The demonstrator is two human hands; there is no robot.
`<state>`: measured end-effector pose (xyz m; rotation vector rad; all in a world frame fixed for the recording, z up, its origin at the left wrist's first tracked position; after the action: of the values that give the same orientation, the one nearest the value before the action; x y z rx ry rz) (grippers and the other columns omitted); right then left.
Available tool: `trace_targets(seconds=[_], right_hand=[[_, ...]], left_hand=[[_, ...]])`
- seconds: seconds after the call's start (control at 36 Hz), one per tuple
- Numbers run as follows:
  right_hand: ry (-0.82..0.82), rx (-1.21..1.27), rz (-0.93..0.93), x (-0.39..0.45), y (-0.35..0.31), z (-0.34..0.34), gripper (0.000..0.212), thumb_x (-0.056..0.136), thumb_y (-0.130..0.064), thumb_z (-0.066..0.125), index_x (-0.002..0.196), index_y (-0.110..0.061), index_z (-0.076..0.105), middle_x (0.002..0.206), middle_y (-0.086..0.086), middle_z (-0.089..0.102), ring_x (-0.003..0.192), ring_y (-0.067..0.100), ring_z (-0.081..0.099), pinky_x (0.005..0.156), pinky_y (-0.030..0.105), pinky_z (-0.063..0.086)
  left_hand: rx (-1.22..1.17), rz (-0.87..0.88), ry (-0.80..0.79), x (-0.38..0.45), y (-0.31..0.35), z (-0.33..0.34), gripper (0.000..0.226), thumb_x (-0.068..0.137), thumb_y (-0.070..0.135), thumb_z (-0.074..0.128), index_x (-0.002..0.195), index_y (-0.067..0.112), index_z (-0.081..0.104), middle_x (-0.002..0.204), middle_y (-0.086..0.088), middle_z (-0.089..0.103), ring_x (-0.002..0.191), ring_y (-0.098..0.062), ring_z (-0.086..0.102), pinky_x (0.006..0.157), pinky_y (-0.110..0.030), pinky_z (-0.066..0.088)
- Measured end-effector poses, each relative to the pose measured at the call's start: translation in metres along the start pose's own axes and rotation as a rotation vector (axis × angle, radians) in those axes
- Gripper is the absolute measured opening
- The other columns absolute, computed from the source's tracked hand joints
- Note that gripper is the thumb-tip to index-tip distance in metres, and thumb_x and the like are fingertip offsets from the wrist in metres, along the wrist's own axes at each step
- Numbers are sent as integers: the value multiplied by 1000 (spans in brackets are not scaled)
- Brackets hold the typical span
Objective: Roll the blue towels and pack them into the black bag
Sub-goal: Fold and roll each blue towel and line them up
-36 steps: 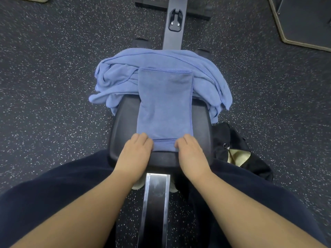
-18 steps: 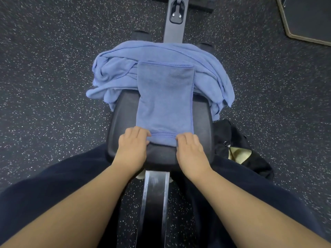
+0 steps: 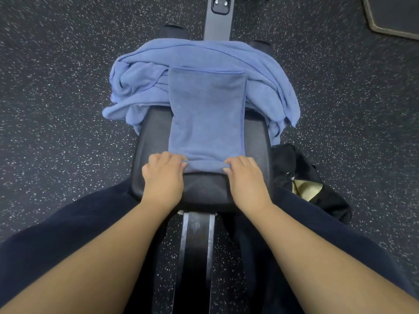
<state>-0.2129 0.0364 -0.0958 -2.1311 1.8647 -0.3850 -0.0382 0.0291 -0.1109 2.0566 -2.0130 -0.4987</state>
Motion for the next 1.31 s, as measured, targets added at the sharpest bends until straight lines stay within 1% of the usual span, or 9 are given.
trace_targets(seconds=[0.22, 0.33, 0.44, 0.5, 0.58, 0.72, 0.83, 1.0, 1.31], right_hand=[[-115, -118, 130, 4, 8, 7, 17, 101, -26, 43, 87, -16, 46, 84, 0, 47, 85, 27, 46, 69, 35, 25], [131, -191, 115, 0, 4, -7, 14, 80, -21, 62, 71, -11, 60, 76, 8, 53, 69, 31, 51, 62, 33, 28], [220, -135, 16, 2, -8, -15, 10, 76, -2, 64, 71, -8, 58, 77, 10, 52, 68, 30, 50, 61, 30, 29], [216, -73, -38, 1, -20, -17, 19, 73, 4, 42, 72, -9, 55, 76, 9, 51, 65, 28, 48, 61, 25, 22], [194, -13, -47, -3, -27, -11, 28, 62, 8, 33, 72, -8, 54, 77, 11, 51, 65, 29, 51, 56, 27, 27], [162, -12, 21, -4, -19, 0, 34, 53, 13, 64, 80, -7, 54, 83, 12, 52, 71, 32, 52, 56, 30, 37], [125, -41, 38, -5, -19, 3, 39, 52, 0, 74, 86, -6, 56, 87, 11, 53, 75, 30, 52, 62, 35, 47], [84, -123, 18, 0, -16, 9, 42, 57, -4, 82, 91, -7, 58, 88, 10, 57, 76, 31, 56, 66, 36, 51], [-201, -140, -183, 24, -11, 8, 21, 86, -12, 66, 104, -2, 62, 100, 15, 62, 94, 37, 56, 84, 42, 44]], left_hand=[[132, 15, 99, -1, 0, -11, 32, 92, 32, 49, 77, 11, 67, 78, -11, 59, 83, -36, 52, 69, -38, 25], [117, -4, 210, -3, 2, -26, 22, 73, 18, 79, 80, 9, 61, 85, -16, 55, 81, -35, 49, 63, -41, 34], [19, 167, 214, -4, 18, -24, 33, 61, -13, 71, 78, 12, 59, 85, -13, 53, 79, -25, 31, 62, -35, 29], [-55, 211, 196, -6, 24, -18, 37, 57, -19, 61, 80, 10, 59, 85, -14, 52, 78, -23, 30, 61, -34, 31], [-118, 179, 208, -9, 21, -15, 22, 70, 1, 42, 80, 7, 60, 84, -16, 55, 78, -23, 31, 60, -35, 35], [-110, 134, 184, -10, 21, -12, 25, 76, 25, 47, 84, 6, 61, 90, -16, 56, 86, -26, 38, 67, -36, 35], [-50, 127, 87, -8, 21, -1, 39, 61, 13, 84, 90, 4, 61, 97, -19, 57, 92, -34, 46, 70, -43, 41], [3, 194, 42, 5, 25, -3, 42, 50, -5, 81, 87, 3, 64, 88, -19, 60, 84, -37, 54, 63, -44, 47], [224, 328, -299, 31, 21, 5, 36, 100, 35, 45, 134, 23, 49, 132, 2, 51, 126, -23, 35, 95, -34, 28]])
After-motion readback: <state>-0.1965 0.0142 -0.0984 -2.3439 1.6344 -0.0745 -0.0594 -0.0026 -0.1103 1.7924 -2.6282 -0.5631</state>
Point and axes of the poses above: each hand's wrist, its own x-axis towards the middle knuckle, its own z-axis out of the palm, y = z × x, the point moved 10 cm from there along x, towards the middle knuckle
